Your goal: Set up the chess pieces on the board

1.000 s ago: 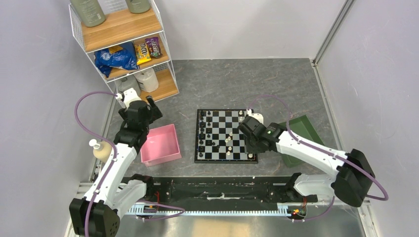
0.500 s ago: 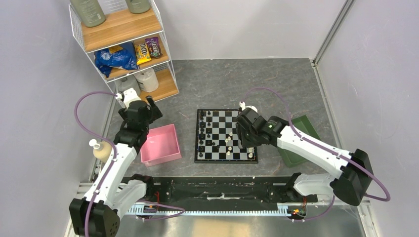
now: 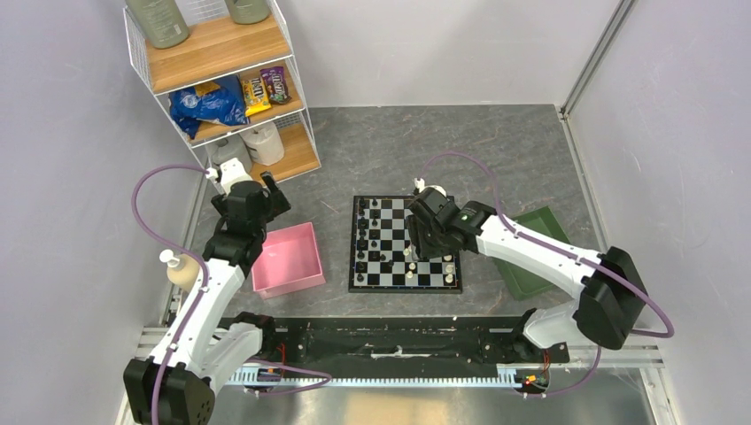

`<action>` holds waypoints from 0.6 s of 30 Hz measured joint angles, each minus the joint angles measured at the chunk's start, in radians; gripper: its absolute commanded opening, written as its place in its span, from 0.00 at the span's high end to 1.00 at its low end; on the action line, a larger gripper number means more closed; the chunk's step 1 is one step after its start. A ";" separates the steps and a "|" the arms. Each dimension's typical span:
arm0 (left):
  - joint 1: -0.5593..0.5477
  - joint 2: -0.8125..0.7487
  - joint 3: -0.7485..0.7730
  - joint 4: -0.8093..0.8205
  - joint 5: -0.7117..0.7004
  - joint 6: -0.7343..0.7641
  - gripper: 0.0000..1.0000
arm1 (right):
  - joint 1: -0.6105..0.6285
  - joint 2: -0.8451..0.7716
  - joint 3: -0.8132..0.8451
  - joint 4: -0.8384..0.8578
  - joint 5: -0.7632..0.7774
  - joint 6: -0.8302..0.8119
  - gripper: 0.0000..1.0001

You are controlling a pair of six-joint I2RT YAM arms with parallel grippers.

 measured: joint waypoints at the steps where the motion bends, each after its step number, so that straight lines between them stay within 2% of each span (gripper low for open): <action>1: 0.000 0.000 0.000 0.000 0.000 0.000 0.00 | 0.000 0.009 0.000 0.005 0.000 0.000 0.40; 11: 0.000 0.001 0.000 0.000 -0.002 0.000 0.00 | 0.000 0.107 0.029 0.058 0.009 0.000 0.47; 18: 0.000 0.001 0.000 0.000 -0.011 0.002 0.00 | 0.000 0.177 0.074 0.079 0.068 0.010 0.45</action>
